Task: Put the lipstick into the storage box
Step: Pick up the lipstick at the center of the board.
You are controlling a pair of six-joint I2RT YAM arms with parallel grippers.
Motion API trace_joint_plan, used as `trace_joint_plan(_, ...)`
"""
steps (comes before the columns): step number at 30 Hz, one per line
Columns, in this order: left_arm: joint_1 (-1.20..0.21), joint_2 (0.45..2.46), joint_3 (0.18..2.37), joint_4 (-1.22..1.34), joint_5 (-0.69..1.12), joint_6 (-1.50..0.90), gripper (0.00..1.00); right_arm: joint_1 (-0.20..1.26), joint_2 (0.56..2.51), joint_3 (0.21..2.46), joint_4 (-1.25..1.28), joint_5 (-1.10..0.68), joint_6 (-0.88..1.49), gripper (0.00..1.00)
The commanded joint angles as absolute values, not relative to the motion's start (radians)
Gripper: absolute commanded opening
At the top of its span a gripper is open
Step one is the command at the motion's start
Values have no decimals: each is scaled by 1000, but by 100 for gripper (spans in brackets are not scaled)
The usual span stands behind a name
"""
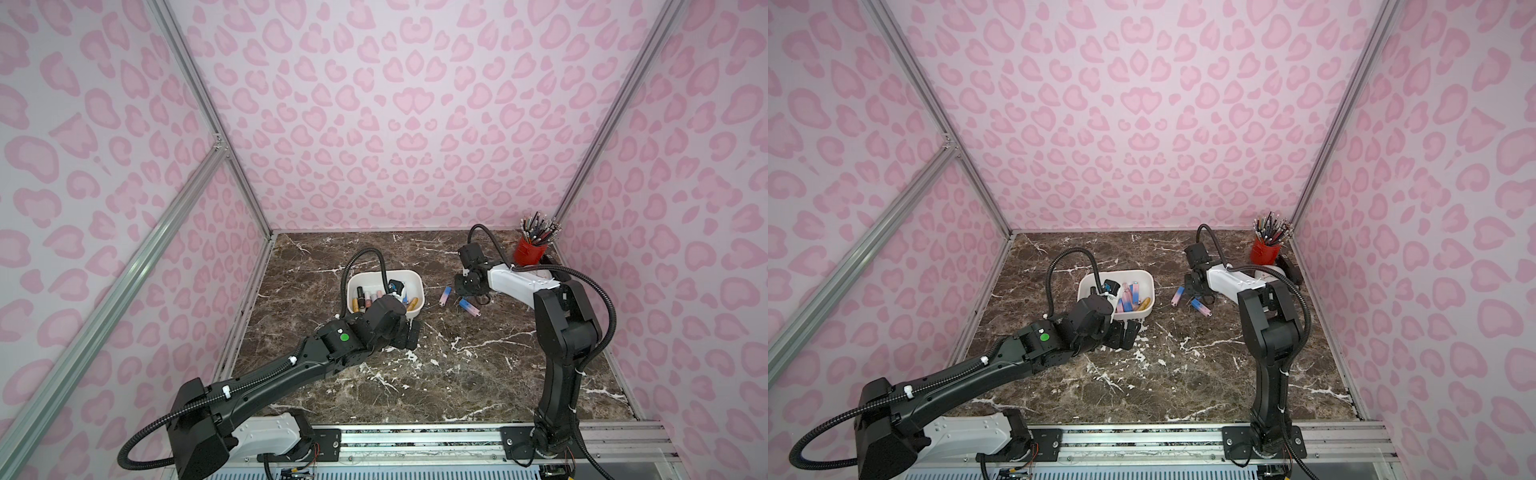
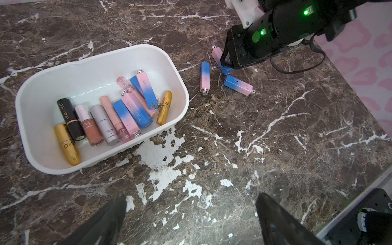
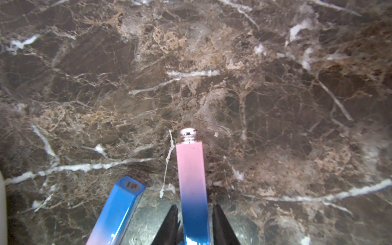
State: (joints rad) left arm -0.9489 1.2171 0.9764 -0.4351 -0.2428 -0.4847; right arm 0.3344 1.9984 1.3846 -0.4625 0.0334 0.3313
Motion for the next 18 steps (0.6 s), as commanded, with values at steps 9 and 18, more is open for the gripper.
trace_joint_plan(9,-948,1195,957,-410,-262,-476,98,323,2055,1407,-464,9,325,17)
trace_joint_plan(18,-948,1179,949,-401,-264,-471,98,340,1983,1416,-504,33,321,15)
